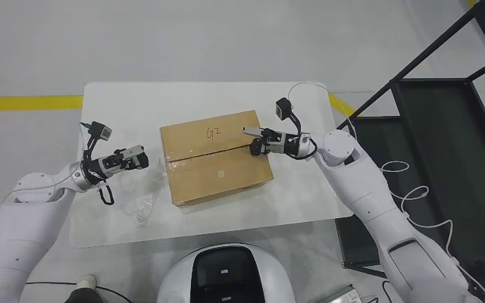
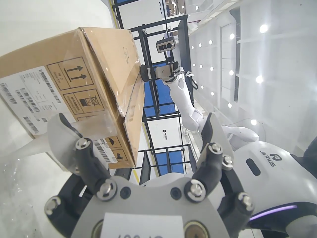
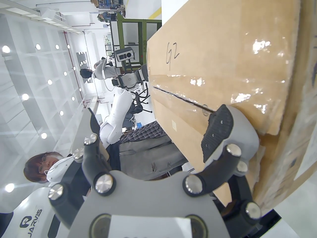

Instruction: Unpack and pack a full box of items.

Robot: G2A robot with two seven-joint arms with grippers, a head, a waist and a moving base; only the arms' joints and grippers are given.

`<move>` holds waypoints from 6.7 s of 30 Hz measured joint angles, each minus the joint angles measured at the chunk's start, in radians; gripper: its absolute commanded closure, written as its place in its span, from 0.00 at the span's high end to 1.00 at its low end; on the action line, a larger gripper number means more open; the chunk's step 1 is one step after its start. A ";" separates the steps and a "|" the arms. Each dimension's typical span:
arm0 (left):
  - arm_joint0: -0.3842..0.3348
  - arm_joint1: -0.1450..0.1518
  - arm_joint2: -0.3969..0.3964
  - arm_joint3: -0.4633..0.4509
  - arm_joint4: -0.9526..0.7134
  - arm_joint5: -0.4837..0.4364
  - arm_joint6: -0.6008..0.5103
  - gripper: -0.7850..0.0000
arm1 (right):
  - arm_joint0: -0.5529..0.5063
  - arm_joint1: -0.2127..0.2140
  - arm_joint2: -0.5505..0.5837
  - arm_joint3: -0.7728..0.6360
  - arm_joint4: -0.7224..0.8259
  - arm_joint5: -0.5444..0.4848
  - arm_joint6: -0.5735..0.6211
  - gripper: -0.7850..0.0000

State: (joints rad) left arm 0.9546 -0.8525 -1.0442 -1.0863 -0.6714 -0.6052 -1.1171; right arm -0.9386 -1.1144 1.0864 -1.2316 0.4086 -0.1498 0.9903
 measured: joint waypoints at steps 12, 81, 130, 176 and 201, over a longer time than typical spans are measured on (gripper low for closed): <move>-0.102 -0.066 0.100 0.060 0.092 -0.011 0.092 1.00 | -0.067 0.016 0.057 -0.055 -0.002 0.022 -0.010 1.00; 0.294 0.027 -0.347 -0.218 -0.037 -0.046 -0.029 1.00 | 0.021 0.015 0.043 0.081 -0.116 0.057 0.003 1.00; 0.416 -0.076 -0.128 -0.213 -0.250 0.173 0.347 1.00 | 0.021 0.015 0.043 0.081 -0.116 0.057 0.003 1.00; 0.317 -0.157 -0.133 -0.077 -0.354 0.583 0.514 0.00 | 0.021 0.015 0.043 0.081 -0.116 0.057 0.003 1.00; 0.552 -0.158 -0.293 -0.472 -0.185 0.280 0.613 0.24 | 0.021 0.015 0.043 0.081 -0.116 0.057 0.003 1.00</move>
State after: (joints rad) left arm 1.5066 -1.0108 -1.3373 -1.5587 -0.8559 -0.3250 -0.5038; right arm -0.9177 -1.0999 1.1293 -1.1505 0.2930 -0.0930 0.9933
